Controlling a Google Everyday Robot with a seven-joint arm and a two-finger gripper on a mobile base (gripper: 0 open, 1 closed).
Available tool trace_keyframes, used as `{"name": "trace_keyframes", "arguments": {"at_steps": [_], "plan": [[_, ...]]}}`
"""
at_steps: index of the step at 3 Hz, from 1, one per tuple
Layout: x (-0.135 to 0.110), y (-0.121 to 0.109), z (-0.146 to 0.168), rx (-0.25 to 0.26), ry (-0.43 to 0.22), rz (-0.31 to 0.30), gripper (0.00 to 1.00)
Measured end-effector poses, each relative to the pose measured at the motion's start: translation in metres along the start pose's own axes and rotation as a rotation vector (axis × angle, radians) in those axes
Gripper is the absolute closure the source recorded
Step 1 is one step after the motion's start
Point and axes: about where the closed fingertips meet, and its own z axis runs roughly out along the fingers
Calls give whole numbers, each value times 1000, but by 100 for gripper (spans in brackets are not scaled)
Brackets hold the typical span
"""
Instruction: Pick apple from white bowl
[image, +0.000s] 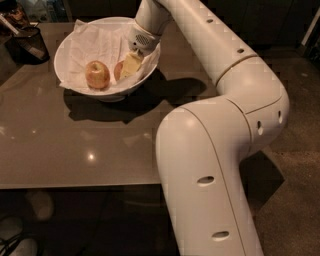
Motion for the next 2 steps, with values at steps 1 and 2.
{"name": "trace_keyframes", "arguments": {"at_steps": [1,2], "plan": [[0,0,0,0,0,0,94],[-5,-4,0,18,-15,0,100]]}}
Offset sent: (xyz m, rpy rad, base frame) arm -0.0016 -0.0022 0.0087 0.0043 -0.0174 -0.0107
